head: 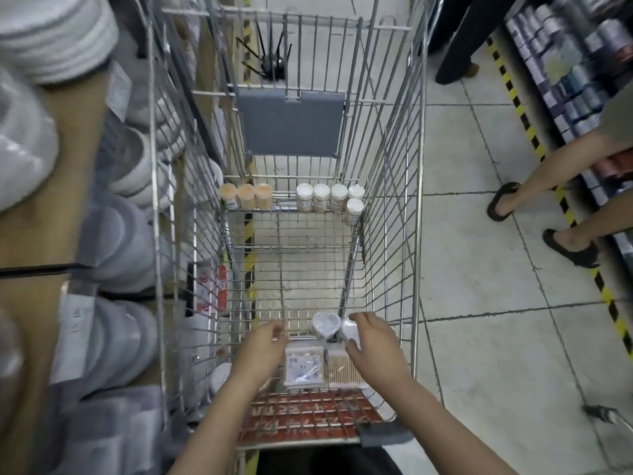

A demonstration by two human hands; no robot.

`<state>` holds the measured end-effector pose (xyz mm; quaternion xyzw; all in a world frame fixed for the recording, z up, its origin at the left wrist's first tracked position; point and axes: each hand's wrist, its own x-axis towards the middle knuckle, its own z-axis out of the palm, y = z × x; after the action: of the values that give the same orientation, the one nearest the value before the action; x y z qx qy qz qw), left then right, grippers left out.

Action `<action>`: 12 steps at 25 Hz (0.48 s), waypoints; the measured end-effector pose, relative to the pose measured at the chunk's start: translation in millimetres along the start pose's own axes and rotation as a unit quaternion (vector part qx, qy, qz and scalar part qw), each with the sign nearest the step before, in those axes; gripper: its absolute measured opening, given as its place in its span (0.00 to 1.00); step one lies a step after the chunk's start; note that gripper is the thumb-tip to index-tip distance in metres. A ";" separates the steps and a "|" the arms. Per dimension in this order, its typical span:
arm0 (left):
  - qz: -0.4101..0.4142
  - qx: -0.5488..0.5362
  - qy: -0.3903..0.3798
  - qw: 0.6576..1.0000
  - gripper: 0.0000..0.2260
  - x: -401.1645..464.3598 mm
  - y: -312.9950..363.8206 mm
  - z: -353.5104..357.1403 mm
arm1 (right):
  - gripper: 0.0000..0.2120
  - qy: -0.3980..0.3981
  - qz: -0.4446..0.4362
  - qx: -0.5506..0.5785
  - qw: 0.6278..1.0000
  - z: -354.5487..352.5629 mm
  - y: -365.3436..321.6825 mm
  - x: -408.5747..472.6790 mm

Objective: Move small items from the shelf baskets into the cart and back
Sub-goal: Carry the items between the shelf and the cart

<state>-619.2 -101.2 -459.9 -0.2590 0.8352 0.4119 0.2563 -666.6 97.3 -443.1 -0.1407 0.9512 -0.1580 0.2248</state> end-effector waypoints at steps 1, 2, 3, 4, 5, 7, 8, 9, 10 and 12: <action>0.010 0.017 0.010 1.000 0.14 -19.9 4.0 -14.3 | 0.18 0.001 -0.018 -0.006 1.000 -12.4 -3.5 -12.7; 0.022 0.038 0.024 0.999 0.14 -40.9 8.9 -28.8 | 0.18 -0.002 -0.037 -0.014 0.999 -26.5 -7.4 -24.9; 0.039 0.064 0.045 0.996 0.14 -62.1 14.1 -41.4 | 0.18 -0.013 -0.055 -0.030 0.998 -39.9 -10.7 -36.5; 0.057 0.095 0.070 0.991 0.14 -86.8 19.8 -54.0 | 0.18 -0.032 -0.080 -0.057 0.995 -53.9 -16.3 -48.0; 0.076 0.121 0.092 0.985 0.14 -111.0 25.5 -63.4 | 0.18 -0.056 -0.106 -0.088 0.989 -65.5 -21.2 -58.4; 0.099 0.130 0.133 0.978 0.14 -158.3 34.9 -74.4 | 0.18 -0.102 -0.157 -0.127 0.974 -88.1 -32.7 -77.9; 0.099 0.122 0.152 0.976 0.14 -181.1 38.4 -76.5 | 0.18 -0.110 -0.187 -0.134 0.967 -98.4 -38.8 -87.5; 0.090 0.111 0.181 0.973 0.14 -207.8 41.0 -76.1 | 0.18 -0.110 -0.218 -0.134 0.960 -109.1 -46.0 -98.9; 0.078 0.102 0.208 0.970 0.14 -232.1 42.6 -73.3 | 0.18 -0.108 -0.244 -0.132 0.955 -119.0 -51.8 -109.6; 0.041 0.069 0.263 0.961 0.13 -282.0 45.2 -59.9 | 0.18 -0.102 -0.295 -0.130 0.941 -137.7 -61.0 -129.5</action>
<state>-454.0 -64.1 -222.1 -0.3052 0.9097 0.2803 0.0276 -608.3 118.4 -254.3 -0.4584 0.8514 -0.0771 0.2432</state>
